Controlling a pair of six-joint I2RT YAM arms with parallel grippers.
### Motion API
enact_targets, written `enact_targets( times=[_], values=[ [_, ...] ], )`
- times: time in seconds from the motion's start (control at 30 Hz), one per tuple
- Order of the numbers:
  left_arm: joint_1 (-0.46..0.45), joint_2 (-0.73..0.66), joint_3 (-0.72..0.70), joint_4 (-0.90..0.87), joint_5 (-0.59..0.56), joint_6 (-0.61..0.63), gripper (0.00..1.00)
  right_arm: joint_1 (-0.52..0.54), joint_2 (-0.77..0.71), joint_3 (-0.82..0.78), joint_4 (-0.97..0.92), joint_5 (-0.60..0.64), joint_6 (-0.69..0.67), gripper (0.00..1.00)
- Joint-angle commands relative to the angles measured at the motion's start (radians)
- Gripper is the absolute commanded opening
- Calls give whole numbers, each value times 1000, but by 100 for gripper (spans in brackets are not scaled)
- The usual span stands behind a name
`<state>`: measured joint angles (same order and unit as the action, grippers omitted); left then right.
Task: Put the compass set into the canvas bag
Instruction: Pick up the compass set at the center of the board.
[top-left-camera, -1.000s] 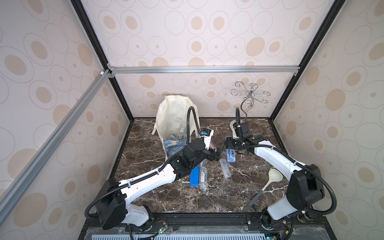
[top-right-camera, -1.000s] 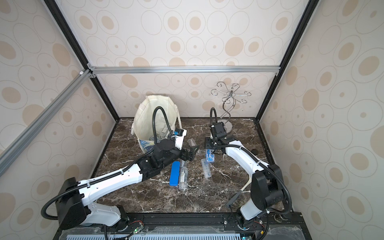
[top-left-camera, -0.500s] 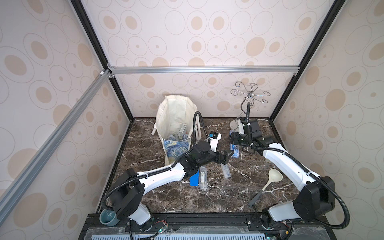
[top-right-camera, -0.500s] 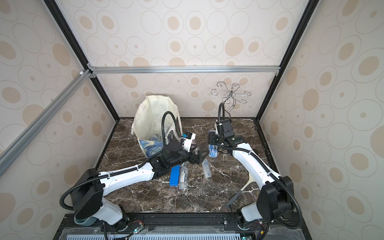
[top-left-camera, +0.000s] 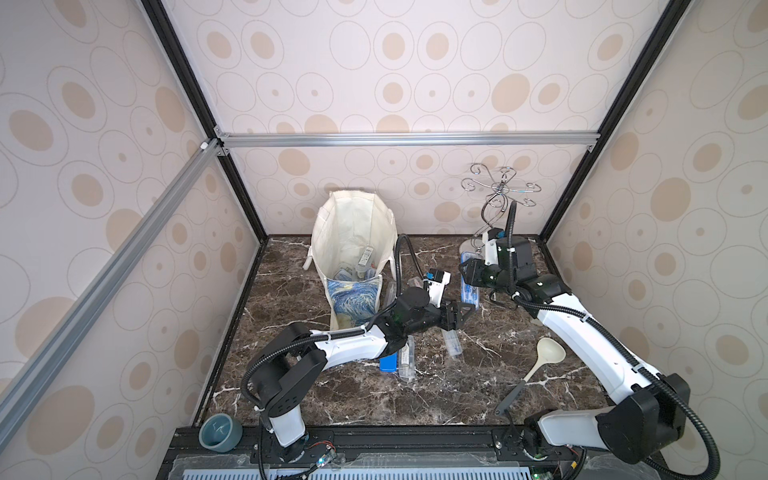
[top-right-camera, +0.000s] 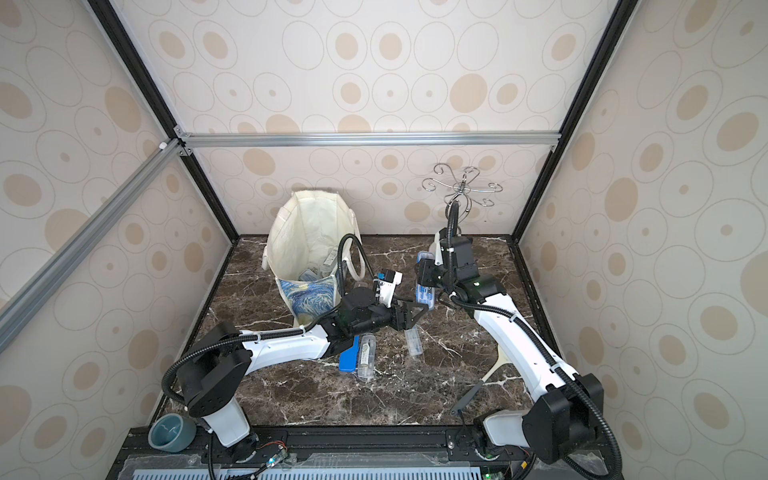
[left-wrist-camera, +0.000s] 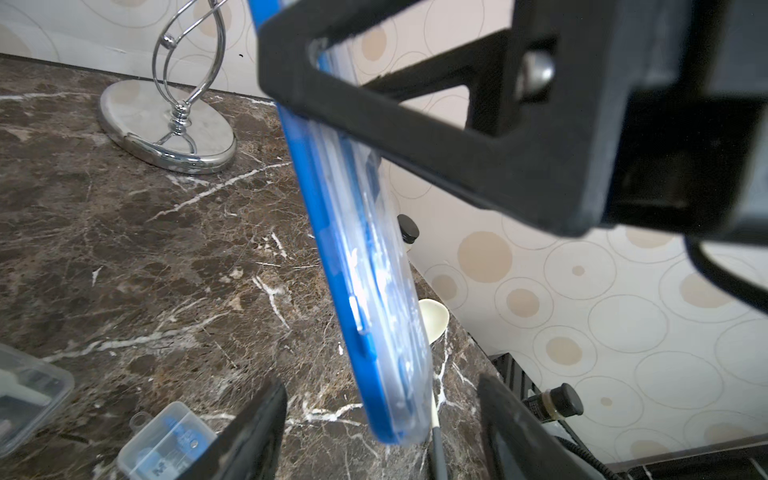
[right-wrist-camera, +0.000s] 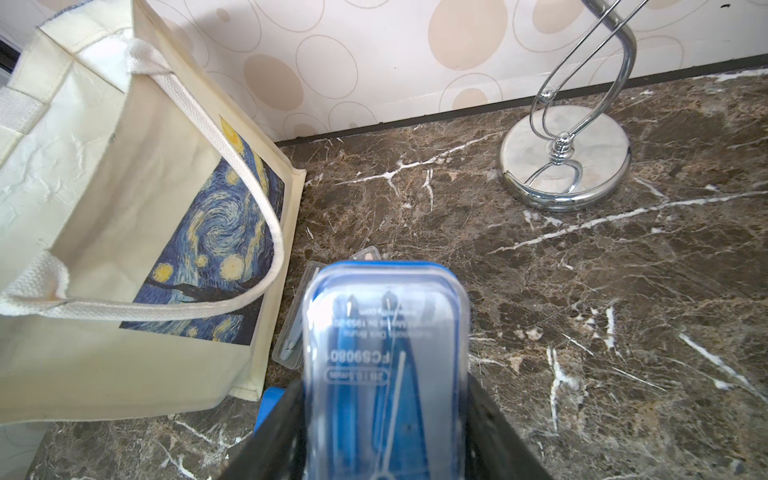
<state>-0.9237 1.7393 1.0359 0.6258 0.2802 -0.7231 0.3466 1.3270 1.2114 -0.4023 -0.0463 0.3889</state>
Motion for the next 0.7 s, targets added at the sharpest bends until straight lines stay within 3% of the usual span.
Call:
enact_targets(
  times=[0.0, 0.2, 0.67],
  values=[
    [-1, 33, 38, 147, 34, -67, 67, -7, -27, -15, 26, -22, 17, 54],
    [11, 94, 50, 252, 89, -146, 53, -7, -34, -21, 33, -35, 24, 54],
    [23, 110, 61, 253, 35, -146, 25, -6, -31, -36, 46, -50, 34, 54]
  ],
)
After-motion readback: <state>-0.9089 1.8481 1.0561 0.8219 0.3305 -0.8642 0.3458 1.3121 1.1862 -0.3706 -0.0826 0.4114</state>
